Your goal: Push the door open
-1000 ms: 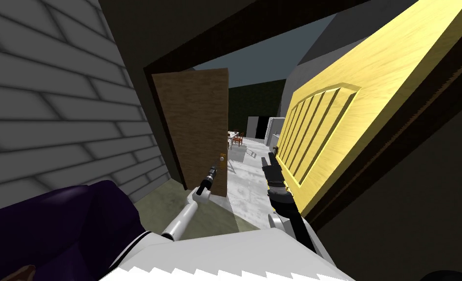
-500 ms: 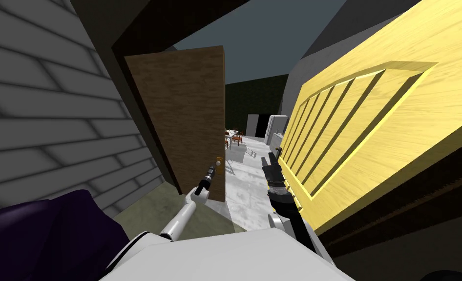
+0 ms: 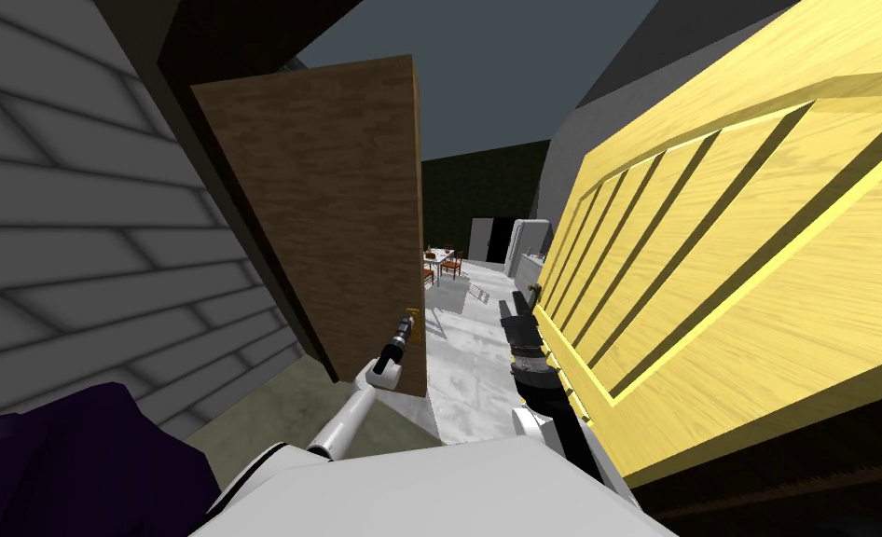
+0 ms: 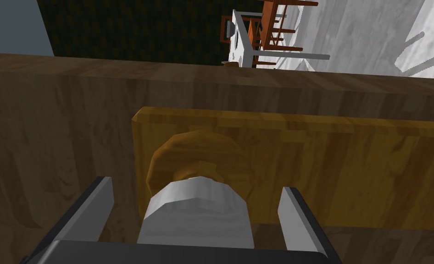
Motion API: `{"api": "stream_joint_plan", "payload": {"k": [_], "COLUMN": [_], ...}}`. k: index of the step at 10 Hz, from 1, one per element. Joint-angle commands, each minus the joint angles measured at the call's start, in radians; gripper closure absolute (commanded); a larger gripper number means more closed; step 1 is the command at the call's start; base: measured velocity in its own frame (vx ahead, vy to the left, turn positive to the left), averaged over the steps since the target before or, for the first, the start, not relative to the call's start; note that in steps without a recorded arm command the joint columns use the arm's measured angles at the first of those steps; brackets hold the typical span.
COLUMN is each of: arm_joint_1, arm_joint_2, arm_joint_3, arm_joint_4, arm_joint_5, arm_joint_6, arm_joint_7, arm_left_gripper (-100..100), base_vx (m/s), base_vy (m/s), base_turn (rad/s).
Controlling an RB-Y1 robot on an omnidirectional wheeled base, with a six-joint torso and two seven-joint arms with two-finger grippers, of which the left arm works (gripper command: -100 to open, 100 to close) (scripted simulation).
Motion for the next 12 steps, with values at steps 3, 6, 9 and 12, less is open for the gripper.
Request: {"api": "stream_joint_plan", "payload": {"k": [3, 6, 9, 12], "arm_joint_1": [0.000, 0.000, 0.002, 0.002], "arm_joint_2": [0.001, 0.001, 0.018, 0.028], "arm_joint_3": [0.000, 0.000, 0.022, 0.041], "arm_joint_4": [0.000, 0.000, 0.003, 0.004], "arm_joint_5": [0.000, 0.000, 0.006, 0.011], "arm_joint_6": [0.001, 0.001, 0.003, 0.003], "arm_joint_7": [0.000, 0.000, -0.007, -0.013], "arm_left_gripper": [100, 100, 100, 100], "base_vx": [-0.018, -0.007, 0.130, 0.165], "base_vy": [0.007, 0.002, -0.072, -0.087], "base_turn": [-0.004, 0.001, 0.029, 0.043]}}
